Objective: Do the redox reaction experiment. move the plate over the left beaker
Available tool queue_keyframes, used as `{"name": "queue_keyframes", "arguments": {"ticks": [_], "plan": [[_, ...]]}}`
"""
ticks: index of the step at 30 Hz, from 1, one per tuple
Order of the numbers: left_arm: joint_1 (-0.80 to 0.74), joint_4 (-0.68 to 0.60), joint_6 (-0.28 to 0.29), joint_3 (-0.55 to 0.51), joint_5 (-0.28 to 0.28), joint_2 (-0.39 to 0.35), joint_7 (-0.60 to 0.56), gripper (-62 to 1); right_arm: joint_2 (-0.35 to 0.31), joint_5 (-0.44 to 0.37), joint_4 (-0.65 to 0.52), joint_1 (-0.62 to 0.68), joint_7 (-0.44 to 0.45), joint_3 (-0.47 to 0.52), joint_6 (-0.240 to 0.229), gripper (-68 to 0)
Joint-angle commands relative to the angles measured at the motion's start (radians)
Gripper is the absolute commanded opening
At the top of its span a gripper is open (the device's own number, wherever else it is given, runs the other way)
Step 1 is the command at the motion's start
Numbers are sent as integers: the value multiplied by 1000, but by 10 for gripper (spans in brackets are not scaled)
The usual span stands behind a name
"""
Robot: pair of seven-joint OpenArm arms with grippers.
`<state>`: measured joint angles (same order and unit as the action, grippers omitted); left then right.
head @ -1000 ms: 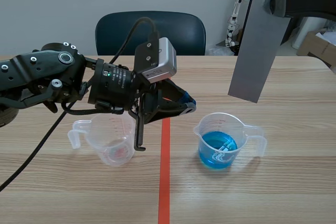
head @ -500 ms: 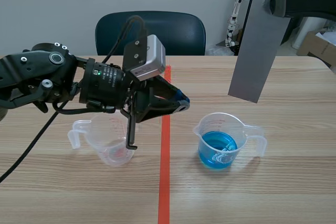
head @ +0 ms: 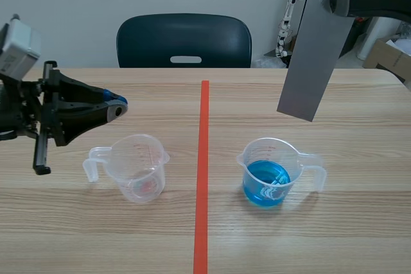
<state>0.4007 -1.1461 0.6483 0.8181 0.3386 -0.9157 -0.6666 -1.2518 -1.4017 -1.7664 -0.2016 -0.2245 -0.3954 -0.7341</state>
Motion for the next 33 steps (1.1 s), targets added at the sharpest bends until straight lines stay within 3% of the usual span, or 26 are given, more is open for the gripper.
{"name": "queue_keyframes", "arguments": {"ticks": [1,8,12,15,19,27,33], "plan": [[-47,-20,-2,-46,11,-37,-62,-586,12,-6,0,-18,13,18,-7,-669],[-332,-19,-3,-254,11,-158,-232,-586,95,121,0,-18,24,18,-7,-669],[-519,-18,-6,-402,10,-164,-262,-586,159,205,0,-25,18,18,16,-669],[-655,-18,-10,-507,10,-150,-293,-586,214,221,0,-57,-31,18,20,-669],[-820,0,-10,-668,10,-80,-327,-586,298,221,0,-95,-111,18,39,-669],[-1003,62,-36,-919,-21,154,-402,-582,451,225,0,-135,-232,18,39,-669],[-1047,67,-87,-995,-145,321,-468,-582,597,225,0,-167,-384,17,54,-669]]}}
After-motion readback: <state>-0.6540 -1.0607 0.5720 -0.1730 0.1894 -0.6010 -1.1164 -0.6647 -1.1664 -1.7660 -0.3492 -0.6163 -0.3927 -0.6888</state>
